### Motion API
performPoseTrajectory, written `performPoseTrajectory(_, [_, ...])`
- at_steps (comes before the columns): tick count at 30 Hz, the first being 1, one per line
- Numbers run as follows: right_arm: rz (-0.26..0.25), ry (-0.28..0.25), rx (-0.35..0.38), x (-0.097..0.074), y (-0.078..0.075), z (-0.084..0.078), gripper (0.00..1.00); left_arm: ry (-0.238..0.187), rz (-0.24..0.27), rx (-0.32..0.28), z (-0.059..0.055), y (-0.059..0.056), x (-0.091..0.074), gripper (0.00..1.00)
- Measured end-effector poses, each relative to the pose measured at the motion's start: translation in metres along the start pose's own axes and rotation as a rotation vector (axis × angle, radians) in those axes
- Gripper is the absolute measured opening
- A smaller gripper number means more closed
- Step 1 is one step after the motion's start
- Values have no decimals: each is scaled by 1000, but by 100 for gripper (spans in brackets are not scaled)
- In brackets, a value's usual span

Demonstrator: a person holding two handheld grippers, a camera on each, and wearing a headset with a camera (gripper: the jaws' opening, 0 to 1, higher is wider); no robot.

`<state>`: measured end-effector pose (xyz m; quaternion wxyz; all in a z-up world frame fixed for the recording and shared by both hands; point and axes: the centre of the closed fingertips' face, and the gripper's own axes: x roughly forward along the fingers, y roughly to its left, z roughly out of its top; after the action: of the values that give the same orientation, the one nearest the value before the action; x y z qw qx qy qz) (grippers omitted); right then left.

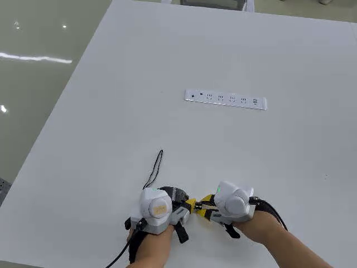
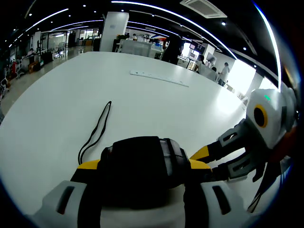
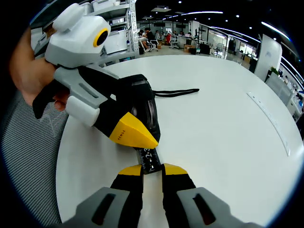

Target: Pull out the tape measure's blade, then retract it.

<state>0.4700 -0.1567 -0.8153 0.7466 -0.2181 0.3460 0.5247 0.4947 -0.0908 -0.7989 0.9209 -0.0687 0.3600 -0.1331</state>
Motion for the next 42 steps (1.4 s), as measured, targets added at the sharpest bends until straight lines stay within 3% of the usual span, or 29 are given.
performPoseTrajectory(27, [14,0,-6,6,1,6,14,2,-5,-10,0,0,0,67])
performPoseTrajectory(42, [16,-28,0,15,4,15,13,4,-9,-17,0,0,0,67])
